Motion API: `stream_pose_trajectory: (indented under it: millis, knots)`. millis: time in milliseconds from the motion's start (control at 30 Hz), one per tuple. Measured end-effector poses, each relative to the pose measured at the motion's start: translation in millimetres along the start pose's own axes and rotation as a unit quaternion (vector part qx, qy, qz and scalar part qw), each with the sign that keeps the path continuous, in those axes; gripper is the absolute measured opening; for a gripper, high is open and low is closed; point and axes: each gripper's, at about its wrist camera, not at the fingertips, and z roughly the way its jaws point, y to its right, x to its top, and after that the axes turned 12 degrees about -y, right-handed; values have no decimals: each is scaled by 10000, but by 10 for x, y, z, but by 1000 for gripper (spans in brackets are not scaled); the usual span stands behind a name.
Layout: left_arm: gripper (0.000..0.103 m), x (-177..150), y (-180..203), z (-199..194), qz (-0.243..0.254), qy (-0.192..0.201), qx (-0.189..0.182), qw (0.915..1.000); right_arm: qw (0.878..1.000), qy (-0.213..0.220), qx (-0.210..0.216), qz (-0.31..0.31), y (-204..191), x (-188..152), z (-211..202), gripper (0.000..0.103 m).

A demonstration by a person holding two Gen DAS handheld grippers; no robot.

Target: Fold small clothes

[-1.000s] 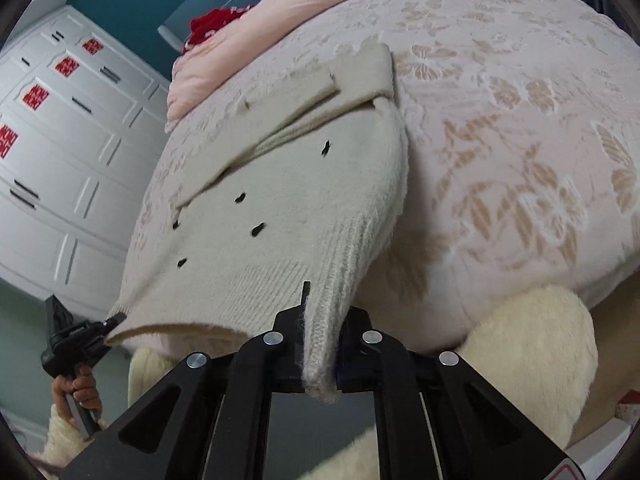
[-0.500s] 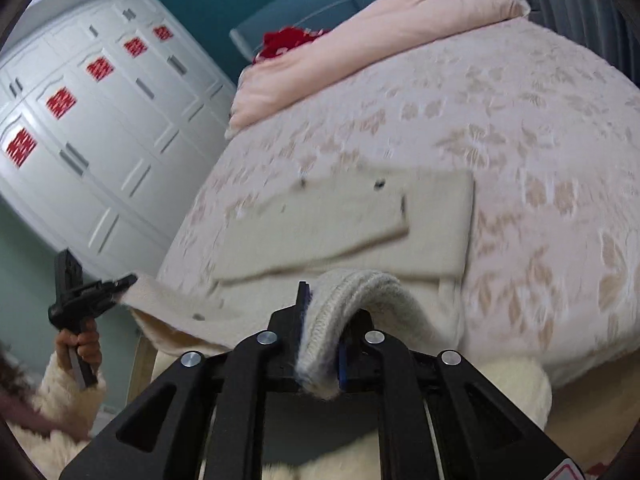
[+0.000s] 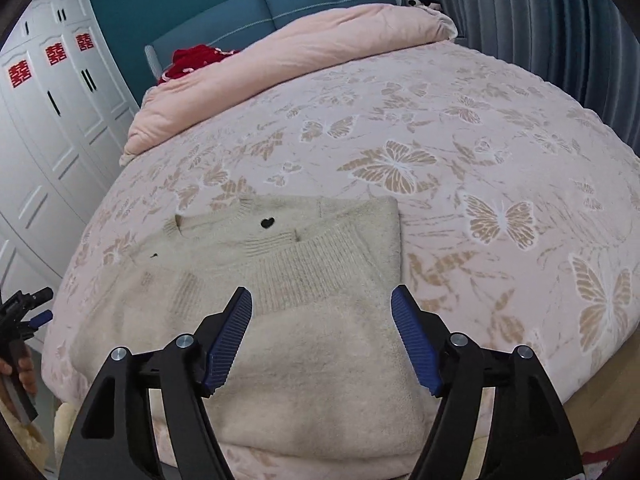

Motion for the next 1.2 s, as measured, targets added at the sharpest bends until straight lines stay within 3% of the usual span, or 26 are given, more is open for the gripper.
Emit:
stream_pose_trajectory:
  millis: [167,367,400,433,467,500,533,733,833,933,1033,1100,1200]
  knots:
    - [92,326,214,643,411,-641,-247,9968,9974,-417,104,579,236,291,442,71]
    - [91,456,199,1265,12,-1247,-151,9921,9942,-839,157,648,192,466,914,71]
    - [81,455,189,1280,-7,-1214,-160,9925,9942,-891,116,599,173,468,982,71]
    - [52,447,189,1270,34,-1150,-159,9932,9938,-952,51,571,159,466,1035,66]
    - [38,446,189,1255,110,-1158,-169,9931,9939,-952,-34,547,140,455,1062,47]
    - [11,440,175,1228,126,-1203,-223,9924,9947,-899,-112,496,124,444,1050,31]
    - [7,434,142,1167,49,-1155,-268,9929,9951,-868,-105,454,124,436,1017,12]
    - [6,447,85,461,-31,-450,-793,9958,9943,61,774,730,170,384,258,9]
    - [6,612,142,65,-18,30,-939,9956,9910,657,1021,569,78,590,-191,9]
    - [6,882,194,-111,-25,411,-841,9956,9861,980,1207,595,77,934,-341,9]
    - [7,1143,199,132,-145,340,-504,9980,9901,791,936,686,139,1212,36,10]
    - [7,1238,215,567,-170,-4,-119,9998,9944,280,676,761,208,1310,563,10]
    - [7,1116,159,1213,-156,-646,490,9966,9952,-561,-115,787,264,1250,1256,11]
